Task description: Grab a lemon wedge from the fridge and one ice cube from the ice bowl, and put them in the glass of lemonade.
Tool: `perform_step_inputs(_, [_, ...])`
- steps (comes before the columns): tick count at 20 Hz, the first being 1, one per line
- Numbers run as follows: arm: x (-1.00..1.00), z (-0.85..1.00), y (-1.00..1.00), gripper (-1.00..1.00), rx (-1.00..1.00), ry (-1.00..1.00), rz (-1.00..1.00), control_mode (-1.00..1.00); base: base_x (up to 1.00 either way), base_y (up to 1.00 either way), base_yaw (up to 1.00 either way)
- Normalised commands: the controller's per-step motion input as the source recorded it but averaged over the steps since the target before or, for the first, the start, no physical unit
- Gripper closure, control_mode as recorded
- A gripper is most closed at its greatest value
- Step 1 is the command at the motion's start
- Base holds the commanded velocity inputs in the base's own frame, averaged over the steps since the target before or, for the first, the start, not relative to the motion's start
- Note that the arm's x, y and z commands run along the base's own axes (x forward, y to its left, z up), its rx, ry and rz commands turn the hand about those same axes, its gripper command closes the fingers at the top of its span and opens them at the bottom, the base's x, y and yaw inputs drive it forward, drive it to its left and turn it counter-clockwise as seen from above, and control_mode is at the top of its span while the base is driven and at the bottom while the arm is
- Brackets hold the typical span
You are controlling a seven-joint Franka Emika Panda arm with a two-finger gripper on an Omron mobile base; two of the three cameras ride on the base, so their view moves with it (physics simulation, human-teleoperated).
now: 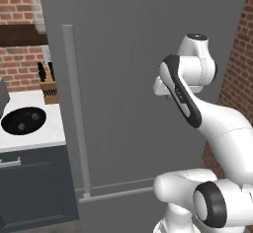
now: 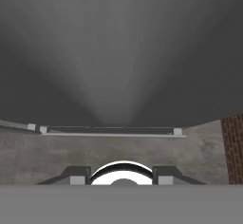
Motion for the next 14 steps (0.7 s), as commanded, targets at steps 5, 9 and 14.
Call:
perform_step_inputs(5, [-0.29,0.00,0.00,-1.00,0.00,0.00,0.00,-1.00,0.00,0.00,0.00])
perform_step_inputs(9, [-0.44,0.00,-0.01,-1.00,0.00,0.00,0.00,-1.00,0.00,0.00,0.00])
perform_step_inputs(14, [-0.55,-0.01,-0.03,-1.00,0.01,0.01,0.00,-1.00,0.00,0.00,0.00])
